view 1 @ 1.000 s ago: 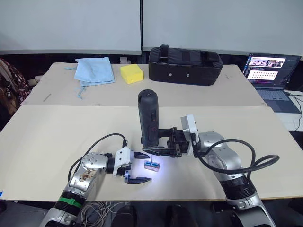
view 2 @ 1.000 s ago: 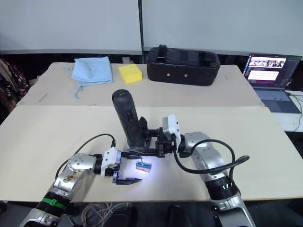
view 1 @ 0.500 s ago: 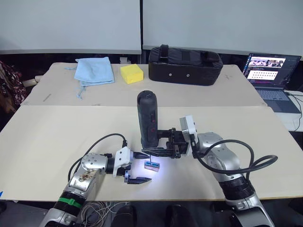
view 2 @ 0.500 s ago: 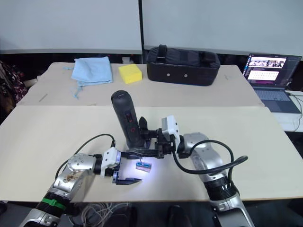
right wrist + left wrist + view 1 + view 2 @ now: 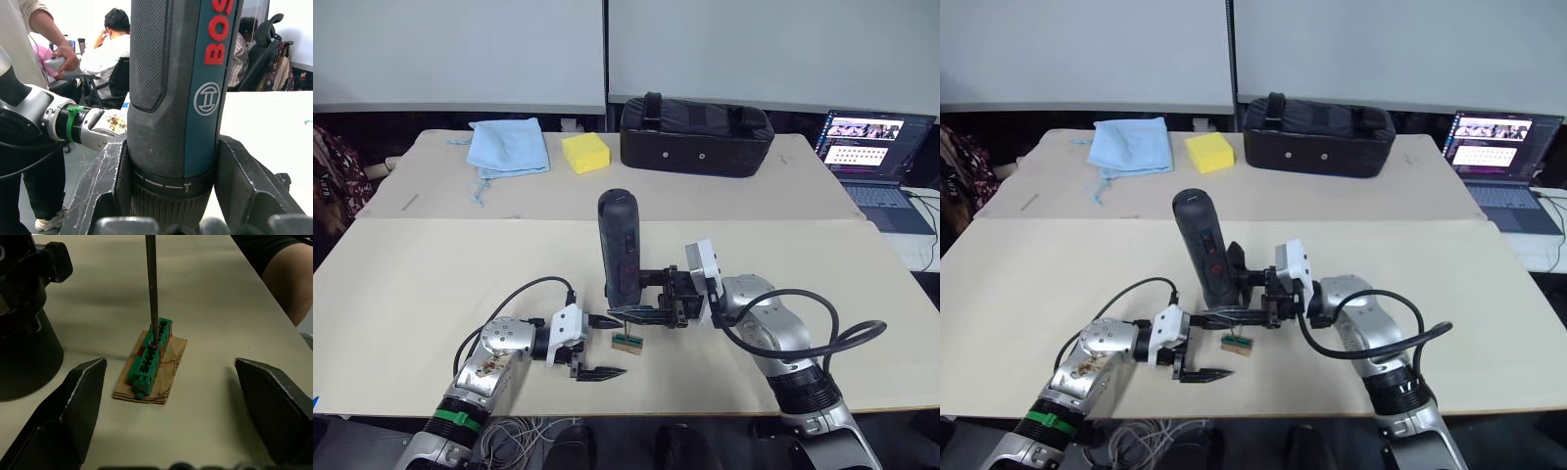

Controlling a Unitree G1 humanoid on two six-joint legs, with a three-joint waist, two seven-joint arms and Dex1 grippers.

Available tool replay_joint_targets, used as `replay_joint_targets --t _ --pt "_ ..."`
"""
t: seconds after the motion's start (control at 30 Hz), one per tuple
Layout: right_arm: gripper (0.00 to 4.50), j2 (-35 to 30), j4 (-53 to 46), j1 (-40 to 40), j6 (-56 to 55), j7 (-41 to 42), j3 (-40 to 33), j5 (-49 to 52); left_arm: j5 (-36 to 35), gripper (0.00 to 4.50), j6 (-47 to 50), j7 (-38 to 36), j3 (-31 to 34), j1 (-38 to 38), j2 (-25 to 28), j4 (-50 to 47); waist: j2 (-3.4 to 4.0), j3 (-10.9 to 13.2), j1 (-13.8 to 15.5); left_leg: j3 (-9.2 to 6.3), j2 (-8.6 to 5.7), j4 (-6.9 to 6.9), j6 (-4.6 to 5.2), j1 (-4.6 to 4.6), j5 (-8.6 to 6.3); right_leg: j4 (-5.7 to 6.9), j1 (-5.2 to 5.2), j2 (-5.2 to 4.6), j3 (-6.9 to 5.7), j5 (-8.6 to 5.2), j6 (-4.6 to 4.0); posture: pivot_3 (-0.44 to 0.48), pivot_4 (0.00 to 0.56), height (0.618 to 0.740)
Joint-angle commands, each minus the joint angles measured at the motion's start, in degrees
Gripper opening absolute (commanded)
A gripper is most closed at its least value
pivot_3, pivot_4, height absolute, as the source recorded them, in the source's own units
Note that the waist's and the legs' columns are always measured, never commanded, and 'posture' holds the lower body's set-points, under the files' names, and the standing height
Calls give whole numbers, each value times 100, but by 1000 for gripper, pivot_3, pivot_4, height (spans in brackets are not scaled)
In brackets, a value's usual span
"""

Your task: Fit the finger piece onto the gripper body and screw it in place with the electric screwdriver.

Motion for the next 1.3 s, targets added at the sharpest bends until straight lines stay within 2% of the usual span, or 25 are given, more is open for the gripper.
replay_joint_targets --t 0.03,1.0,1.3 --pt "1929 44 -106 -113 -186 23 -88 99 26 4423 15 -7 -75 101 54 44 0 0 0 0 0 0 0 0 0 0 0 0 0 0 0 0 150 740" --pt "1929 -64 -72 -26 -194 39 50 -113 12 4423 18 36 -51 68 20 79 1 -1 2 0 0 1 0 5 0 -1 8 0 0 -1 0 0 150 740" --pt "1929 -28 -264 -53 -208 101 -99 183 -44 4423 6 27 35 18 70 95 1 -1 1 0 1 1 0 15 0 -3 19 -1 -1 -12 -7 0 150 740"
